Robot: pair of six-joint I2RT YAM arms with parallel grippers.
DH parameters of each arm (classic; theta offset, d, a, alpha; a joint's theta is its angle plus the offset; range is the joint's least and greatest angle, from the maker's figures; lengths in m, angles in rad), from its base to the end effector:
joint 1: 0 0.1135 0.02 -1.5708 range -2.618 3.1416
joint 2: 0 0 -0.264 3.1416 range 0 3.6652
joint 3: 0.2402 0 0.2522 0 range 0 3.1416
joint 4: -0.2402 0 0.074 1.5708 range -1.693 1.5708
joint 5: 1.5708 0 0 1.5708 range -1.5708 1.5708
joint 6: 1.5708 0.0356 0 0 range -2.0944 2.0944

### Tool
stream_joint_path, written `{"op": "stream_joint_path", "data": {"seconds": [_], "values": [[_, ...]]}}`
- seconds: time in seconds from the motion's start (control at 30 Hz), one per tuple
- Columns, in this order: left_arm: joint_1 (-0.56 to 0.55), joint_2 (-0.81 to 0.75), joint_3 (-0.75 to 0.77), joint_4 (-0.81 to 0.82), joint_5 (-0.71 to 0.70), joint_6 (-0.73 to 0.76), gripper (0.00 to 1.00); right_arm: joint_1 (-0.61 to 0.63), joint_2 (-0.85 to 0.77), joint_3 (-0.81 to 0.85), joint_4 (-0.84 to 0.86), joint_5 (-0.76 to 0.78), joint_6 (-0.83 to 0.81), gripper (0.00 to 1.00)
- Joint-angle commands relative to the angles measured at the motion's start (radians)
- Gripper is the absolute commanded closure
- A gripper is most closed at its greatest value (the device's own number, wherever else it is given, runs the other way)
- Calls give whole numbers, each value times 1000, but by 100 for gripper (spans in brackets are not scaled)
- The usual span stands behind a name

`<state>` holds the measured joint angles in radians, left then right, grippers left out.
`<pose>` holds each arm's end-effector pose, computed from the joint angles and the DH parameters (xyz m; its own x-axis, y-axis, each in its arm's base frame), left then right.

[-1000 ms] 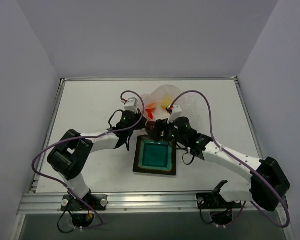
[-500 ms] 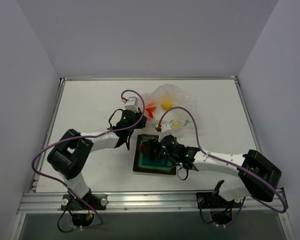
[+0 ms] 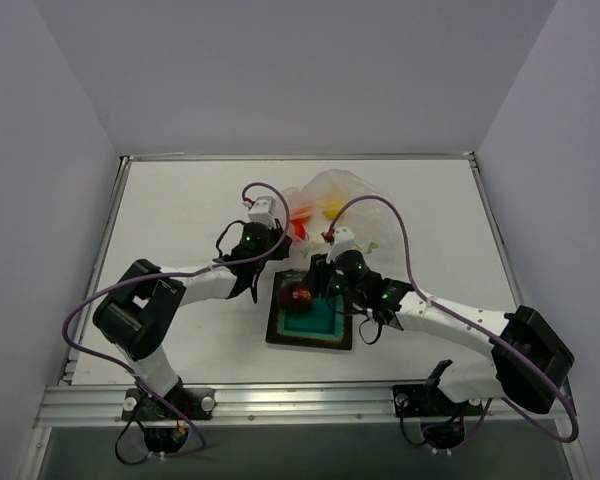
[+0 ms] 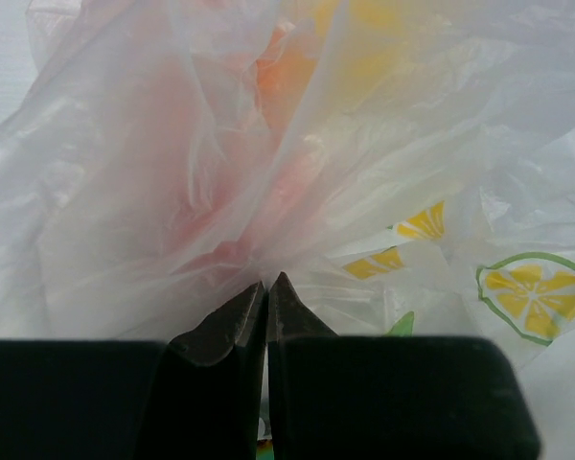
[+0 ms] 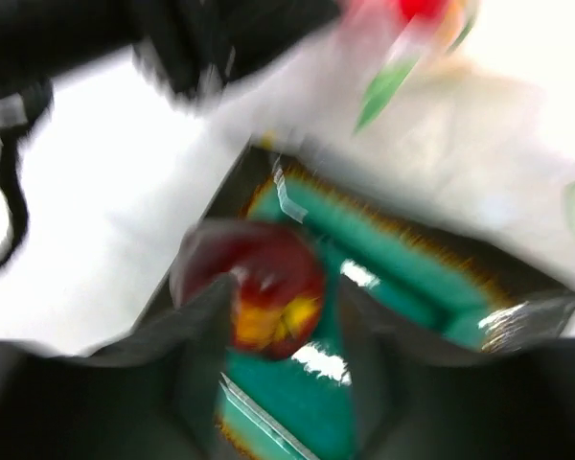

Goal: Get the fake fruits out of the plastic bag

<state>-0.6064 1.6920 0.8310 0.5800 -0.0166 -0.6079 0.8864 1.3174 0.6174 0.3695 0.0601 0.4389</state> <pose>0.2981 -0.2060 0.1985 -0.5050 -0.3447 -0.7913 0.3269 0.7721 -0.5450 0.1808 0.2182 0.2216 -0.4991 0.0593 -0.8645 -0.5804 0.7179 0.3843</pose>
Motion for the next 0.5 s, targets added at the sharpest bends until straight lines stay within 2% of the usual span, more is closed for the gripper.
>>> {"op": "stream_joint_path", "data": {"seconds": [0.0,0.07,0.13,0.33,0.47], "values": [[10,-58,-6,32,-39,16,98,-111,-41,103,-4,-49,-38,65],[8,-58,-15,40,-52,11,98,-132,6,152,-7,-28,-51,82],[8,-57,-26,43,-78,4,98,-139,87,237,8,15,-74,85],[7,-38,-56,50,-141,-35,97,-153,365,459,40,75,-85,87],[8,-38,-69,63,-161,-39,98,-156,473,536,57,124,-75,85]]}}
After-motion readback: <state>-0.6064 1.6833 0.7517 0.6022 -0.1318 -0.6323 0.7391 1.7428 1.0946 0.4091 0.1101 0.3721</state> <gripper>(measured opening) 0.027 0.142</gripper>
